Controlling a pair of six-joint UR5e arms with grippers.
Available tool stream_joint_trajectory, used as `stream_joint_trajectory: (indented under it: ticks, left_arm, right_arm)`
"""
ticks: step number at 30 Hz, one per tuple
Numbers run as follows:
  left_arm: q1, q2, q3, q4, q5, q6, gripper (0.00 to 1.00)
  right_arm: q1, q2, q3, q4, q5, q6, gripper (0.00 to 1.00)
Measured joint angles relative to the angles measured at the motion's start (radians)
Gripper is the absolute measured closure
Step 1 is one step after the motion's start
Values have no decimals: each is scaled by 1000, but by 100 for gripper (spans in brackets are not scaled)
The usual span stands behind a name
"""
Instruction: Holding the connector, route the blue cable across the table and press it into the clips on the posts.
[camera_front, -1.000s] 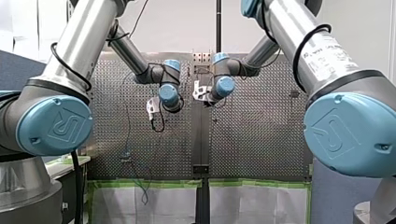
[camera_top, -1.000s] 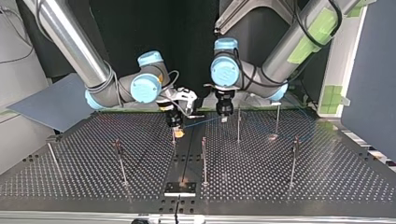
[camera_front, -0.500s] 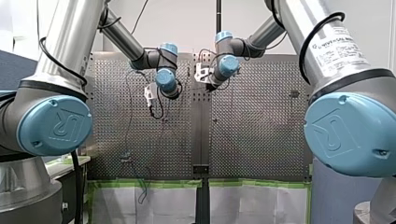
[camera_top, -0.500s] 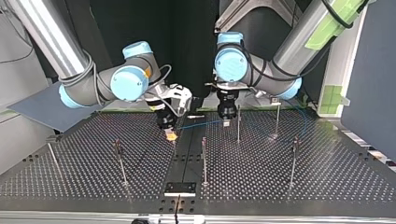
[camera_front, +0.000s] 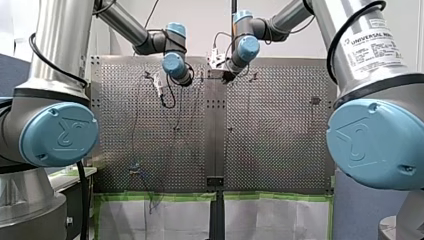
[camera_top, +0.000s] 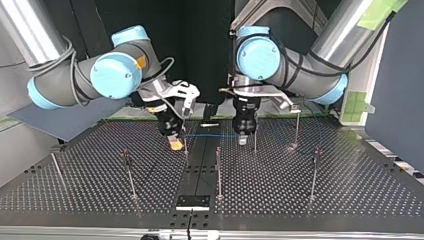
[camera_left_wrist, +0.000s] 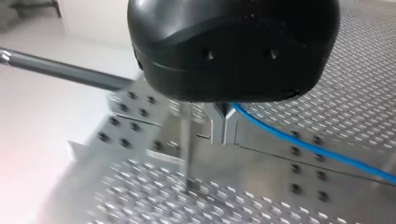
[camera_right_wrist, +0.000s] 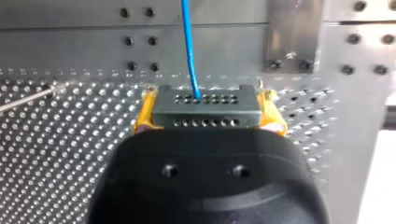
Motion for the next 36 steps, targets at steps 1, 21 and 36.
stream_joint_trajectory:
  ticks: [1,21,36]
  left_arm:
    - [0,8,2,-2,2,0,100]
    - [-3,47,7,24,50,20,100]
    - [23,-43,7,111,92,-8,100]
  right_arm:
    - [1,-8,0,8,-2,-1,100]
    - [-20,-33,-4,20,-76,-6,100]
    - [-48,17,-70,18,-117,6,100]
